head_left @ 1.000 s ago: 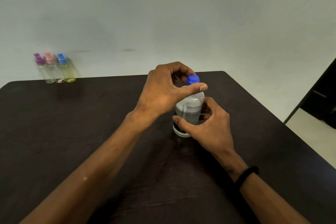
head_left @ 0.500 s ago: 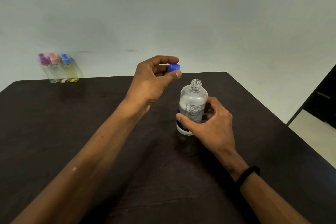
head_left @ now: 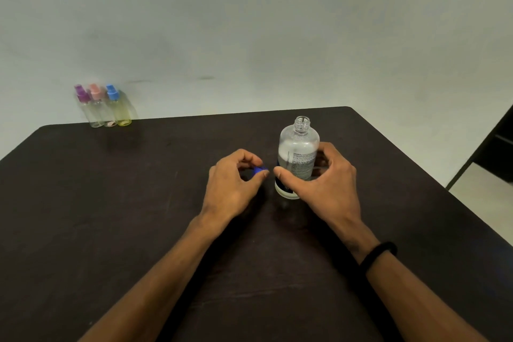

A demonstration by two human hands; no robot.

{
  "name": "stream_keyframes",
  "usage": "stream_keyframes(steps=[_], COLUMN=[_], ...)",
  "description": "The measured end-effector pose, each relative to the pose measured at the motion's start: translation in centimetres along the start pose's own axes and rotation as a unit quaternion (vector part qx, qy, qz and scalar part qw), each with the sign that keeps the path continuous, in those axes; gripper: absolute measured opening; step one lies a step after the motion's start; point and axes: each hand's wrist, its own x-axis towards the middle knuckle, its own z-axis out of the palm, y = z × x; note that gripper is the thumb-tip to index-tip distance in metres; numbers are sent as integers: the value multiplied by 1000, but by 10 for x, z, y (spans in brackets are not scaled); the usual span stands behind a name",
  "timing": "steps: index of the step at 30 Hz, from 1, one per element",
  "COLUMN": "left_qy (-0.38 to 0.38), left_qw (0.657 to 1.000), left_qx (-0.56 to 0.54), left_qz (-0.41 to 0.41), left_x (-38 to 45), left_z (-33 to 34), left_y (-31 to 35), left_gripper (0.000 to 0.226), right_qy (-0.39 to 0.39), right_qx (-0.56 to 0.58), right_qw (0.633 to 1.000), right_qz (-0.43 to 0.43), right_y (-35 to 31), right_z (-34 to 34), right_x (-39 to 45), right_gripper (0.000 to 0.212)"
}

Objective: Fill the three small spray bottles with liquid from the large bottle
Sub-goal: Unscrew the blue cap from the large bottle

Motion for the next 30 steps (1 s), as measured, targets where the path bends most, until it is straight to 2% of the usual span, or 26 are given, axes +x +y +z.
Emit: stream_keyframes(steps=[5,9,16,30], left_qy=[5,-8,-20,-49], left_qw=[999,998,999,998], left_qx=[28,37,44,34], left_qz=[35,42,25,3], left_x=[-3,-2,-1,-5], left_z=[3,7,12,1], left_y=[-3,-9,-18,-12], left_gripper=[13,28,47,59], right_qy=[-5,-15,-26,-46], right_qx=[-2,-2,4,19], right_qw=[1000,1000,1000,999], right_qz=[-1,-3,-6,2], right_y=[2,2,4,6], right_z=[-1,-1,-1,-2], right_x=[2,2,3,3], right_gripper=[66,67,67,57])
